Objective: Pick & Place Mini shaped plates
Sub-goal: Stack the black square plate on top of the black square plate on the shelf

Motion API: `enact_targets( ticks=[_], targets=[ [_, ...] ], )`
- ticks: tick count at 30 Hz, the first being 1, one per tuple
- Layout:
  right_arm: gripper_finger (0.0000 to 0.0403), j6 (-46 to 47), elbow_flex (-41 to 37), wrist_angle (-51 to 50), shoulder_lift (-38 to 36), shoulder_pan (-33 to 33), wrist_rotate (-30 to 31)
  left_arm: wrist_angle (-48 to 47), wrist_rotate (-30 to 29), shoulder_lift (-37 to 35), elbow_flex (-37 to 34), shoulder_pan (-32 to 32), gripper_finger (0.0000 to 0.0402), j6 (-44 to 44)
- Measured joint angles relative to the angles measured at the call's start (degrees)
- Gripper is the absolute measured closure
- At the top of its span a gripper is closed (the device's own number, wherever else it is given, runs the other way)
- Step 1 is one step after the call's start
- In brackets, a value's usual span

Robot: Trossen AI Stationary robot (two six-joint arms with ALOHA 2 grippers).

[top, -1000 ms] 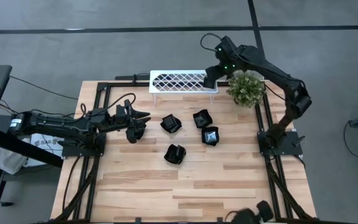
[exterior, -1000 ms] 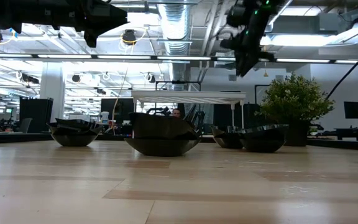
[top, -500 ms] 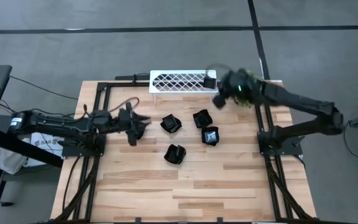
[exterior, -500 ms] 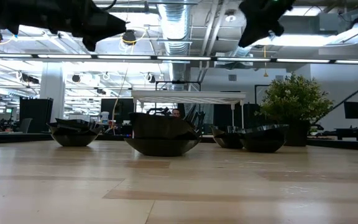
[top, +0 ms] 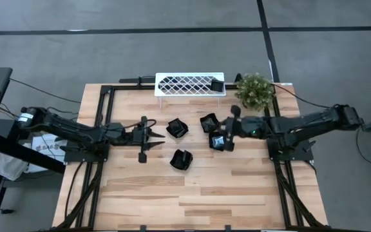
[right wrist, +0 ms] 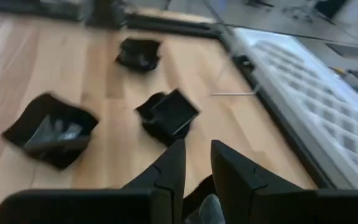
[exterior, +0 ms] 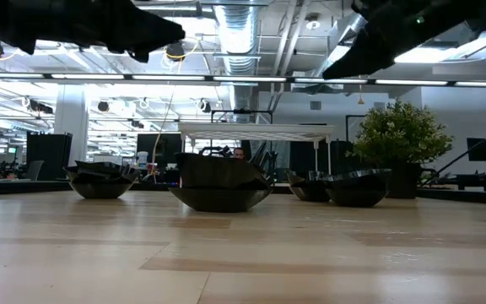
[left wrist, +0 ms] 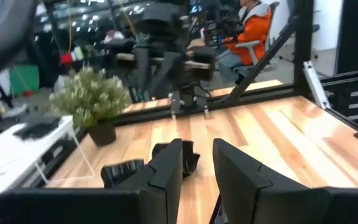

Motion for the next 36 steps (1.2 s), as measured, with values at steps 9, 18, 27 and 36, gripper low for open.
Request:
enact_targets(
  ticks=[9, 18, 27, 36],
  targets=[
    [0.0332, -3.8, 0.0, 0.5, 8.4, 2.9, 0.0, -6.3, -10.4, 3.0, 4.5, -0.8, 0.0309, -2.4],
    [0.0332, -16.9, 0.0, 5.5, 14.5, 3.0, -3.5, -12.7, -16.7, 2.8, 5.4, -2.1, 0.0309, -6.8],
    [0.0332, -40.8, 3.4, 12.9, 24.5, 7.8, -4.4, -16.5, -16.4, 2.8, 5.4, -2.0, 0.0309, -13.7],
    [0.0332, -52.5, 13.2, 12.3, 35.2, 17.1, 7.3, -19.5, -16.4, 2.3, 5.4, -2.0, 0.0309, -16.3]
  ],
)
